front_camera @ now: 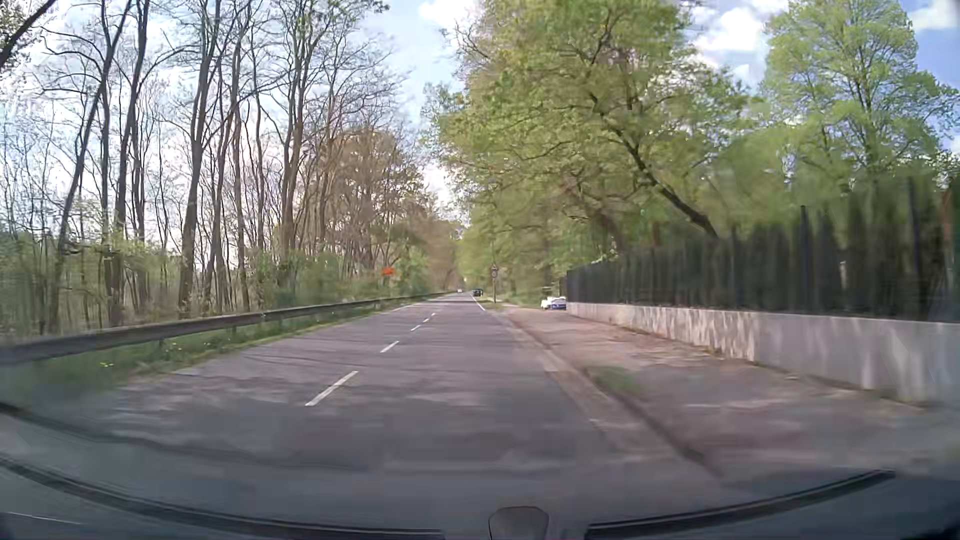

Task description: Follow the waypoints while adhering to traffic rules and regulations

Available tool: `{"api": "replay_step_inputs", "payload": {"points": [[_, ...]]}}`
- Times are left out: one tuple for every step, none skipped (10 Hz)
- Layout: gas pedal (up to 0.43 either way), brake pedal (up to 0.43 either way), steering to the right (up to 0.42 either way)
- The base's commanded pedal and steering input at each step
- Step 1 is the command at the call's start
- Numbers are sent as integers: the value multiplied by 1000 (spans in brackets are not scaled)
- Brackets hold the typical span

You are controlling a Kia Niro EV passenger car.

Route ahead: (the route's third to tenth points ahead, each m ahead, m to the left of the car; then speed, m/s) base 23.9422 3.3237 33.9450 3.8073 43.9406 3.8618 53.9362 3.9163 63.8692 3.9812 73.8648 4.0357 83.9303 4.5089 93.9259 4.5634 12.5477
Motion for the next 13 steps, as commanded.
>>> {"api": "replay_step_inputs", "payload": {"points": [[67, 0, -6], [79, 0, -6], [87, 0, -6], [87, 0, -6], [87, 0, -6], [87, 0, -6], [87, 0, -6], [98, 0, -6], [110, 0, -6], [110, 0, -6], [110, 0, -6], [118, 0, -6], [118, 0, -6]]}}
